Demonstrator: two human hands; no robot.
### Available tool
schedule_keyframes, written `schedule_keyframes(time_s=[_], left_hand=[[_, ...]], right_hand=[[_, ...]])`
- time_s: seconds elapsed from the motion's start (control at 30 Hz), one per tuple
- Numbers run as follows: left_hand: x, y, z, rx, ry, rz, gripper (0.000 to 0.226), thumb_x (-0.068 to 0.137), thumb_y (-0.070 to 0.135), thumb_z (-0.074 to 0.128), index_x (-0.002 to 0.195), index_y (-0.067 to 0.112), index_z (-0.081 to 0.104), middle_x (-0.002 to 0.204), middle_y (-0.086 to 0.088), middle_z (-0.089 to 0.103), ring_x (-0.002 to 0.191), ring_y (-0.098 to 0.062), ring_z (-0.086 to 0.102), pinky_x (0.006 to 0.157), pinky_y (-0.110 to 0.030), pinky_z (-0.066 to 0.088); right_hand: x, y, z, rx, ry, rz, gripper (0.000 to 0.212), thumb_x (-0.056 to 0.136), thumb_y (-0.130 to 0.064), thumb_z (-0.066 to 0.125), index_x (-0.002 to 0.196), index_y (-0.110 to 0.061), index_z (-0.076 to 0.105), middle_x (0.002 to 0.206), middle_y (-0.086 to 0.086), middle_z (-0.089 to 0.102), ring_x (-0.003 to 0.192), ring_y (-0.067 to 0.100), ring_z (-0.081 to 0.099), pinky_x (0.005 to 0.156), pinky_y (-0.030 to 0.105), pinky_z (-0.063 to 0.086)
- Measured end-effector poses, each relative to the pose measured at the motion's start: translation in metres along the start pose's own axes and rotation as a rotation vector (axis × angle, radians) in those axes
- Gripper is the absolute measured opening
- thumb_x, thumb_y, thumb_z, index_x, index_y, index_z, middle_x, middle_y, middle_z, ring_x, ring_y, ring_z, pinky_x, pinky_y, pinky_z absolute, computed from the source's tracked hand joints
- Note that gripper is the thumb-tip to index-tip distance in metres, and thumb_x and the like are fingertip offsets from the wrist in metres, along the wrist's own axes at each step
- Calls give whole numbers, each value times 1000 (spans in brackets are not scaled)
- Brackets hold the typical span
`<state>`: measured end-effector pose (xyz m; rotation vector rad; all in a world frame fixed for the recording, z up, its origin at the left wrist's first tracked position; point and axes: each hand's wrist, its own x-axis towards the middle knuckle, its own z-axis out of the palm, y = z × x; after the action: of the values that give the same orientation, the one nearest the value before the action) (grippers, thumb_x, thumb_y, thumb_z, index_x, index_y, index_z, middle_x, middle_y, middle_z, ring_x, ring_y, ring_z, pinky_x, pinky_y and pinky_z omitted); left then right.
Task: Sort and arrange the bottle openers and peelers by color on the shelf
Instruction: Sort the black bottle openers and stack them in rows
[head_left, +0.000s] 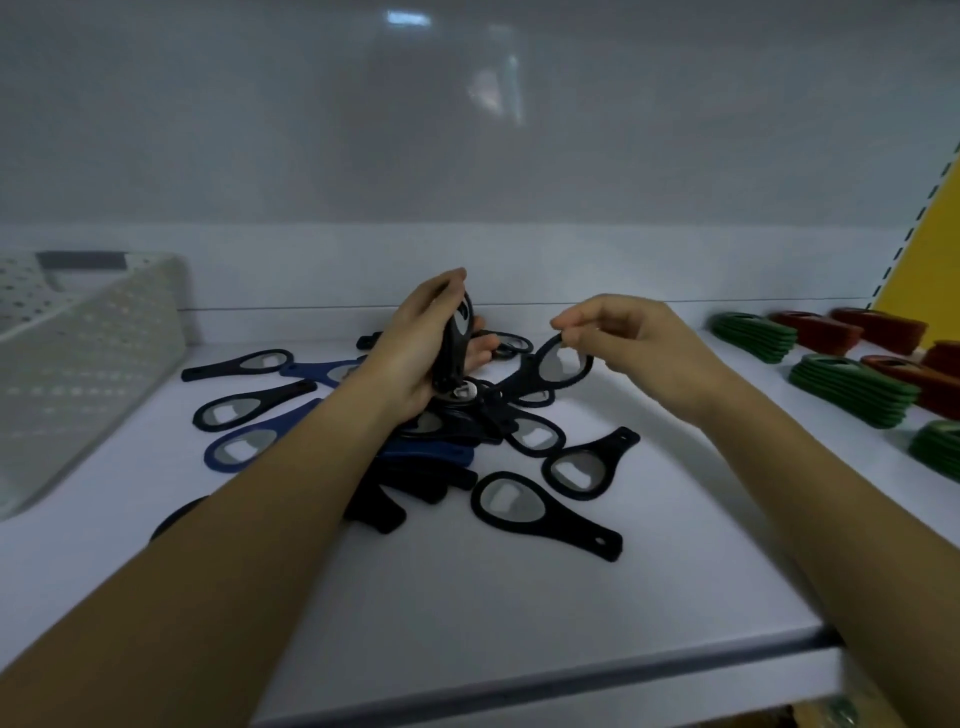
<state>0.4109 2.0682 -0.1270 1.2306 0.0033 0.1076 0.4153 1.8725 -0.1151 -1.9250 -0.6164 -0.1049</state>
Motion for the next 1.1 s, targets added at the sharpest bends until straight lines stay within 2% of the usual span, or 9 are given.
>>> schedule_keyframes(time_s=[0.13, 0.3, 0.4, 0.47, 0.6, 0.7, 0.83, 0.97, 1.1], left_hand=[[-7, 4, 3, 139, -221, -8, 21, 97, 29, 44, 115, 31, 55, 100, -12, 63, 75, -19, 69, 63, -25, 57], [-10, -1, 6, 251, -401, -88, 24, 95, 27, 48, 114, 30, 61, 124, -3, 61, 110, -14, 61, 86, -25, 53], [-7, -1, -1, 118, -427, -199, 33, 85, 28, 56, 118, 25, 60, 128, -11, 58, 107, -31, 63, 87, -46, 53], [-6, -2, -6, 128, -455, -233, 41, 82, 25, 59, 123, 26, 56, 127, -12, 59, 103, -37, 64, 81, -47, 55], [-2, 1, -7, 74, -365, -158, 34, 92, 16, 51, 124, 26, 55, 112, -15, 61, 90, -28, 66, 74, -38, 58], [4, 11, -16, -86, -226, -84, 28, 95, 12, 46, 115, 29, 56, 110, -11, 55, 86, -20, 65, 67, -30, 58], [10, 15, -34, -292, -72, -7, 29, 94, 7, 49, 116, 25, 56, 103, -10, 50, 92, -23, 60, 76, -36, 57], [11, 14, -39, -363, 127, 70, 17, 93, 8, 53, 105, 20, 56, 97, -10, 51, 89, -22, 58, 76, -35, 54], [9, 14, -42, -397, 131, 15, 12, 94, 11, 52, 96, 22, 58, 101, -13, 51, 91, -23, 58, 75, -37, 53]], right_hand=[[0, -1, 3, 125, -14, -83, 13, 82, -9, 66, 82, -22, 67, 69, -16, 67, 61, 10, 49, 54, 11, 36], [4, 3, 19, 34, 32, -165, 6, 80, -7, 69, 84, -11, 70, 62, -14, 67, 44, 0, 50, 52, 7, 37], [7, 7, 26, -29, 98, -178, 6, 80, -12, 70, 83, -18, 71, 69, -13, 69, 46, 4, 52, 54, 12, 41], [9, 8, 31, 20, 109, -174, 10, 82, -10, 68, 83, -20, 70, 72, -15, 69, 54, 6, 60, 58, 13, 45], [11, 8, 37, 41, 129, -173, 24, 86, -11, 64, 98, -32, 61, 112, -3, 61, 80, 12, 67, 75, 21, 53], [8, 9, 38, -101, 44, -123, 15, 85, -20, 65, 97, -28, 61, 98, -6, 64, 82, 14, 62, 75, 24, 51], [1, 14, 44, -382, -266, -72, 18, 76, -35, 73, 92, -30, 68, 86, -19, 56, 82, -4, 53, 73, 10, 39], [0, 9, 41, -390, -353, -60, 28, 73, -39, 74, 100, -34, 68, 98, -14, 55, 93, 0, 51, 81, 11, 39], [-1, 14, 40, -411, -283, -90, 22, 78, -25, 72, 100, -27, 70, 98, -6, 61, 90, 8, 57, 84, 21, 46]])
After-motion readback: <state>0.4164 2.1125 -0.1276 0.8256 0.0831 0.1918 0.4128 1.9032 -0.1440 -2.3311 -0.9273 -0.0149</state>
